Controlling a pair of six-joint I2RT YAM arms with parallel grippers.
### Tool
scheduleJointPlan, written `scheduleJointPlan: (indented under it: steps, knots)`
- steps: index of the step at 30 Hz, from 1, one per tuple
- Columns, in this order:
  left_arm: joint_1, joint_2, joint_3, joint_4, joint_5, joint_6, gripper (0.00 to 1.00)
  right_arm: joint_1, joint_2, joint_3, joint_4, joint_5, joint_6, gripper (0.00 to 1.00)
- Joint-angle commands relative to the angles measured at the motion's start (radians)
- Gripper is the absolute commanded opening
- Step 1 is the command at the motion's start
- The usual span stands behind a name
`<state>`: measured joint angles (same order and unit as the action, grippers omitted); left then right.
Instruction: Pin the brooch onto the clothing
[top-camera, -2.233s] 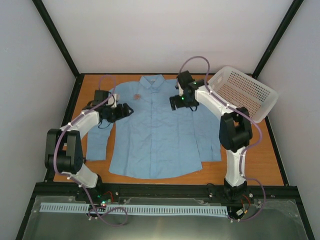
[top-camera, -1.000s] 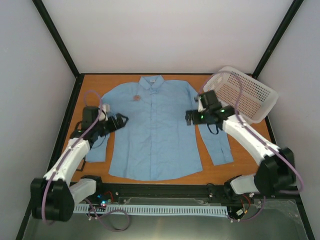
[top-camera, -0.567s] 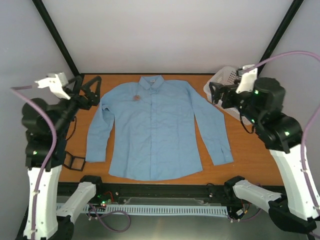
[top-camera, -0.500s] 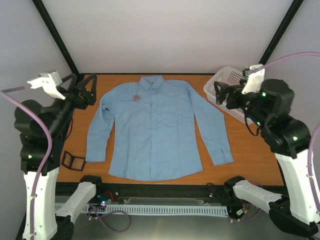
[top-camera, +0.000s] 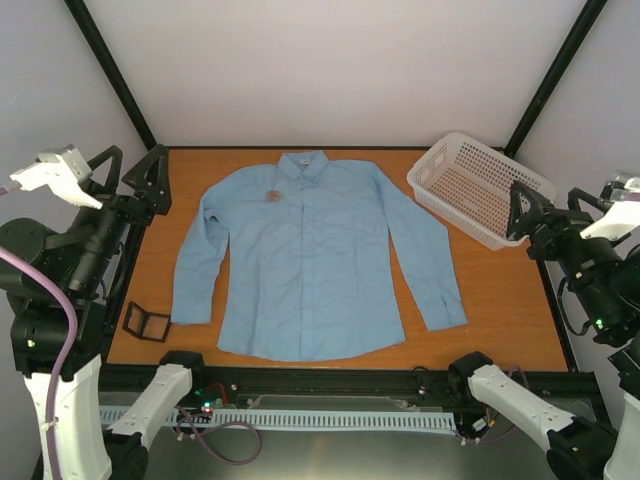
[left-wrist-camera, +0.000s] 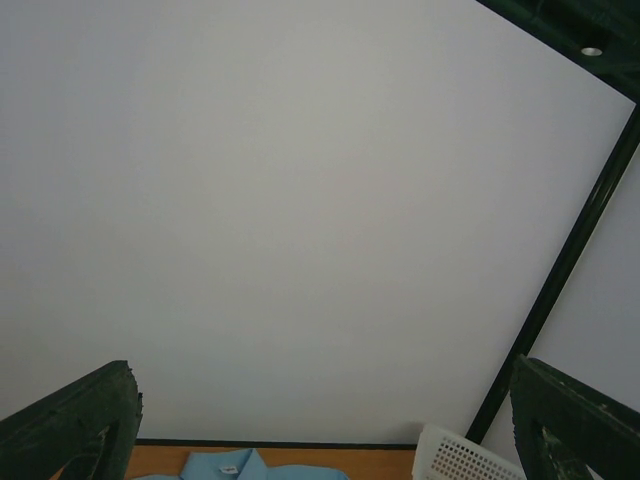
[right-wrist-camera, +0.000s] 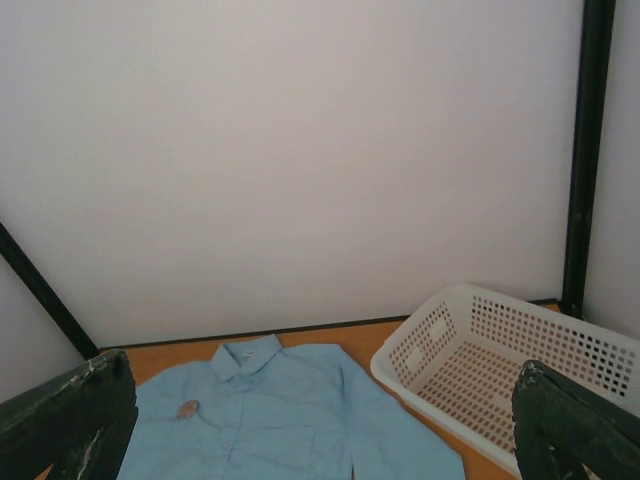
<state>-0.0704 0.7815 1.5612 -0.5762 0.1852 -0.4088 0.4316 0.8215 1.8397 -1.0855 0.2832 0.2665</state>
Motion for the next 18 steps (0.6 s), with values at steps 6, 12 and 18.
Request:
scheduleJointPlan:
  steps: [6, 12, 18]
  knots:
    - [0.001, -0.011, 0.012, -0.074, -0.009, -0.044, 1.00, -0.004, 0.050, 0.041, -0.124, 0.017, 0.076, 1.00]
    - [0.002, -0.037, 0.015, -0.095, -0.022, -0.034, 1.00, -0.004, 0.070, 0.058, -0.110, -0.014, 0.082, 1.00]
    - [0.001, -0.046, 0.036, -0.125, -0.034, -0.033, 1.00, -0.004, 0.082, 0.075, -0.109, -0.041, 0.090, 1.00]
